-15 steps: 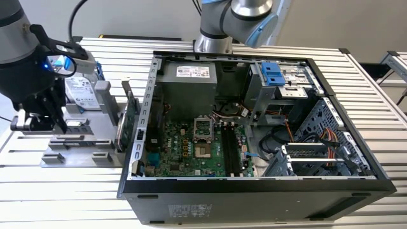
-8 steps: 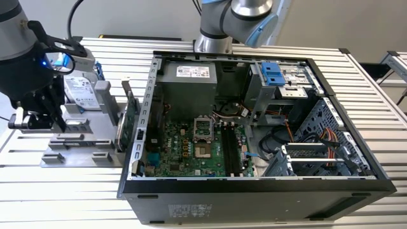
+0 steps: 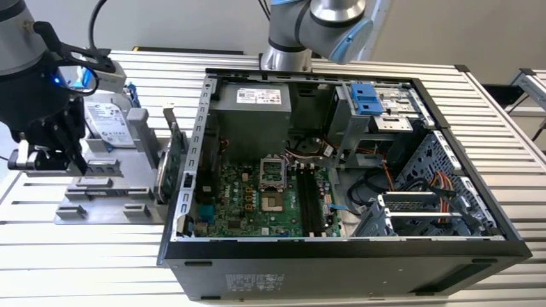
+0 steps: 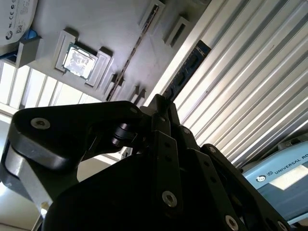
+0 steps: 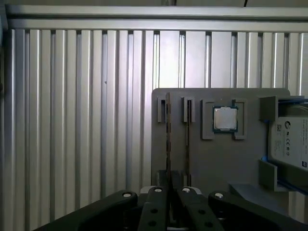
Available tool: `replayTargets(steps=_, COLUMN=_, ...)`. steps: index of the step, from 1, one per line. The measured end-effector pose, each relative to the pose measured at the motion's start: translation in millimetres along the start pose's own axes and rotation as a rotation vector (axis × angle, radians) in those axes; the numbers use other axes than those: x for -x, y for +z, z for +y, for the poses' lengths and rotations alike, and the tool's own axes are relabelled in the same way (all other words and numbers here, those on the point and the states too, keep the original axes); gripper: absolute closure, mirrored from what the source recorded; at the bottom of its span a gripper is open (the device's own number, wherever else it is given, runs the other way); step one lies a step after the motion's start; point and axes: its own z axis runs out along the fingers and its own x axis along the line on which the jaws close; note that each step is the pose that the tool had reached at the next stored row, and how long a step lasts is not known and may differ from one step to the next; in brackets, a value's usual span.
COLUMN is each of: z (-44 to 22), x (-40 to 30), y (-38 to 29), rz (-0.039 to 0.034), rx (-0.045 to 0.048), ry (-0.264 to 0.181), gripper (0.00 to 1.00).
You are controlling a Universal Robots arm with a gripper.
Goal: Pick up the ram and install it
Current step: 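Pick up the ram and move it above insertion slot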
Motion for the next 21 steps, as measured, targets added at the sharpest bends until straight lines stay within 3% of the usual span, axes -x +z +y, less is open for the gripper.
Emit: replayTargets(steps=21, z=0.6, x=-0.2, y=-13.2, rz=-0.0001, rx=-0.0001, ry=0.000, gripper=1.00)
